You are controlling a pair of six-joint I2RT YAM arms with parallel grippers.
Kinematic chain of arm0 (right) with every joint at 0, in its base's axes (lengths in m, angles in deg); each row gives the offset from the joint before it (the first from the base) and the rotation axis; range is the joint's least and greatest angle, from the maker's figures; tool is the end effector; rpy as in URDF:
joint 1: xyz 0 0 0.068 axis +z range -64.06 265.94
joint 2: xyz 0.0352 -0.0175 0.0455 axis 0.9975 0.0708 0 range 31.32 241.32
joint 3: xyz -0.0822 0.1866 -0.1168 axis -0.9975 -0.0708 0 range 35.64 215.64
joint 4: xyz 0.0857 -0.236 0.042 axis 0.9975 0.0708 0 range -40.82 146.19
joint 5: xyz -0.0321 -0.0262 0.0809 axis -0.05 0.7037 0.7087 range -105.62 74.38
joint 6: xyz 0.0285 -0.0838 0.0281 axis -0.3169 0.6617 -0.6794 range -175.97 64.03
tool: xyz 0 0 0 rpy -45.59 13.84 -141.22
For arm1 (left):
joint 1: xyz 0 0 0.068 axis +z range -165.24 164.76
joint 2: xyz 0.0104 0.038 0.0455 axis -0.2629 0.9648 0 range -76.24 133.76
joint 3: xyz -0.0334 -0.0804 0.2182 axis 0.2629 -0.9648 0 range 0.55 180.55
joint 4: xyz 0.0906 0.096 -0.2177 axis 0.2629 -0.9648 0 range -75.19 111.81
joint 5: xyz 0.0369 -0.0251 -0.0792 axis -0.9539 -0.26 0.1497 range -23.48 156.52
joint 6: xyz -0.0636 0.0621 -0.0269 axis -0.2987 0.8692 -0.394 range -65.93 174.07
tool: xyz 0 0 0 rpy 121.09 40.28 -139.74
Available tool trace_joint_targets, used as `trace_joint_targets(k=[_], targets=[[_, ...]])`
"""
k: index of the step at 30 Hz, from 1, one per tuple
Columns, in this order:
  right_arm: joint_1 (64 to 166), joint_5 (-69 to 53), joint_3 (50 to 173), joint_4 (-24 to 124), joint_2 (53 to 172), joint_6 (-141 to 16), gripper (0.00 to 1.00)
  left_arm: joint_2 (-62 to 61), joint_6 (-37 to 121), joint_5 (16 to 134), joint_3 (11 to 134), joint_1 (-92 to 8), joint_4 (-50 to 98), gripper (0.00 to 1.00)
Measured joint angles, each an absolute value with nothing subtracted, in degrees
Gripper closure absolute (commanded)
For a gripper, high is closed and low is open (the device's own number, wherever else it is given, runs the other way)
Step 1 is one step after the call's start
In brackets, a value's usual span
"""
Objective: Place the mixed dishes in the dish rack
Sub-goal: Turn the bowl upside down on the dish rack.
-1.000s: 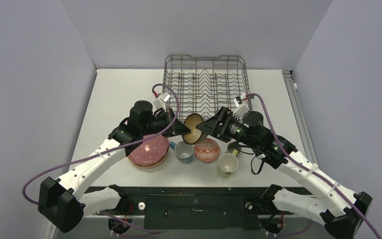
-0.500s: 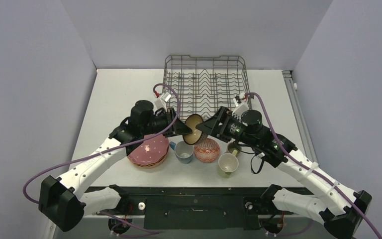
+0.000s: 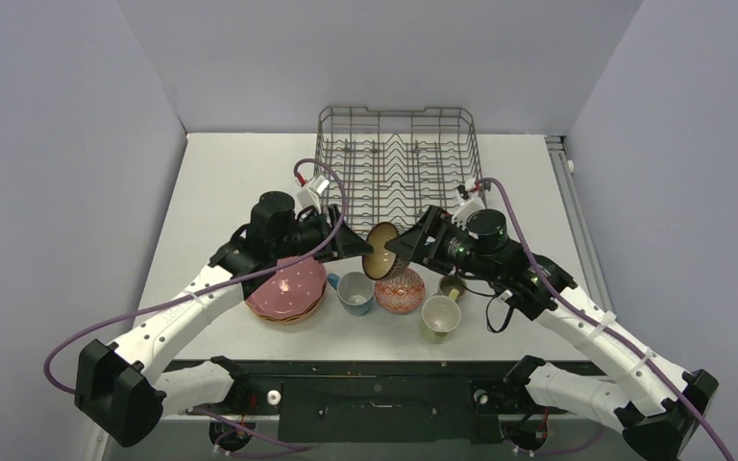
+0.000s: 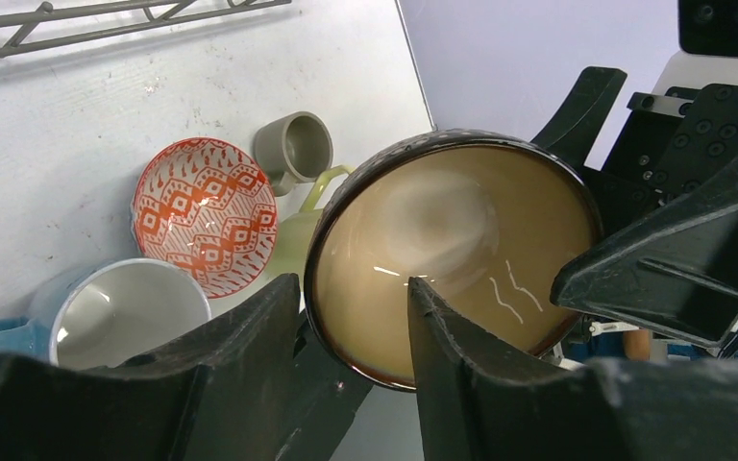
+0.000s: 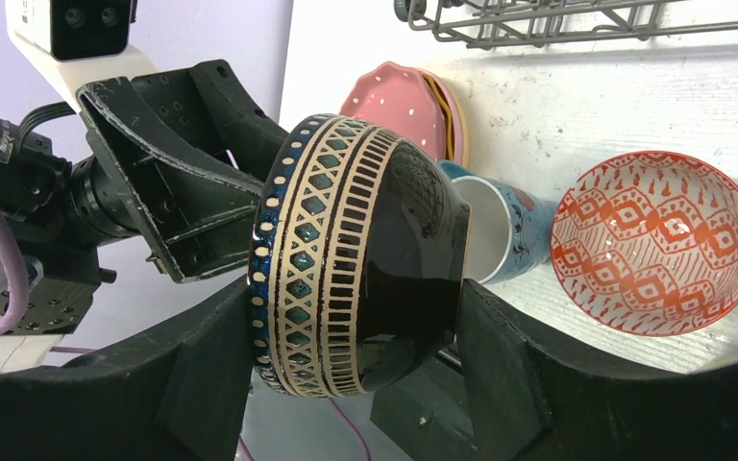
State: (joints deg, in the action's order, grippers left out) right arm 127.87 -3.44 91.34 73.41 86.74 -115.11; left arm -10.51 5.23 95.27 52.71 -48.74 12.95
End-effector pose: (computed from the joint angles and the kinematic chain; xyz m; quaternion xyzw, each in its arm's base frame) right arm 0.1906 0.1949 0.2966 0.0676 0.8329 0.4750 0.2758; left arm 0.2354 -0.2040 0.2646 0.0293 0.8163 -0.5099 0.2696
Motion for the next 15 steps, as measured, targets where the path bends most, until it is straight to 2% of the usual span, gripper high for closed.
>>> trace_joint_targets(k=[15], targets=[[124.7,-3.6,93.6,75.6,88.4,-113.1,1.0,-10.5,7.1,95.2,53.5,-45.7,10.8,0.45]])
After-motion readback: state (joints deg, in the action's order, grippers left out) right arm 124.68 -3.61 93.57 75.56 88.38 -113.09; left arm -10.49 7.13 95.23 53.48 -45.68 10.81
